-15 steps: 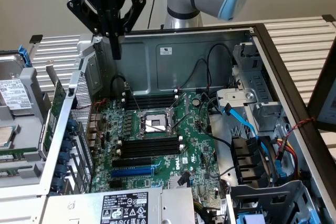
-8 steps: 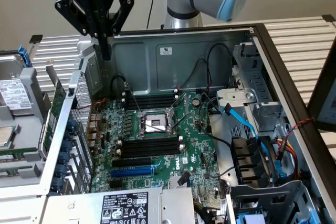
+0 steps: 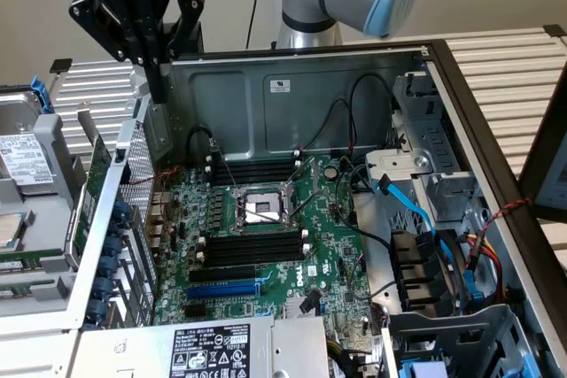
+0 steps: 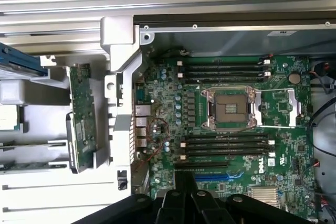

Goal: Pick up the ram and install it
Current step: 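Reach for the ram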

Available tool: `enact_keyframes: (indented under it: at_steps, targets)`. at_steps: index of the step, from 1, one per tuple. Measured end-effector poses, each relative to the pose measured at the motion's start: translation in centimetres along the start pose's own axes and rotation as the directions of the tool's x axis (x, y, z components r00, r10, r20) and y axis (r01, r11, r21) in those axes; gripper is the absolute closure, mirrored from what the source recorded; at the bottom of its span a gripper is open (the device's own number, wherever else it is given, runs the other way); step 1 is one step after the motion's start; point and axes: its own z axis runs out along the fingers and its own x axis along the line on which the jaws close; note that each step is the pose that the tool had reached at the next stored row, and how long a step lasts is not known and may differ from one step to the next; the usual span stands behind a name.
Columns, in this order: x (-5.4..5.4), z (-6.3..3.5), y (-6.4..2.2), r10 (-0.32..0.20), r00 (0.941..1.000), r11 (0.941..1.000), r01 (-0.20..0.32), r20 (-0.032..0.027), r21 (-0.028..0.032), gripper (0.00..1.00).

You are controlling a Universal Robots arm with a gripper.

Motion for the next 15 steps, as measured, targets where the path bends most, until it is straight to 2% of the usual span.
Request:
enact_keyframes:
  at_steps: [7, 15]
  targets:
    - [2.0, -0.04, -0.14, 0.0, 1.0, 1.0, 0.0, -0.0001, -0.0024, 0.89]
    - [4.9, -0.11, -0.34, 0.0, 1.0, 1.0, 0.0, -0.0002, -0.0033, 0.89]
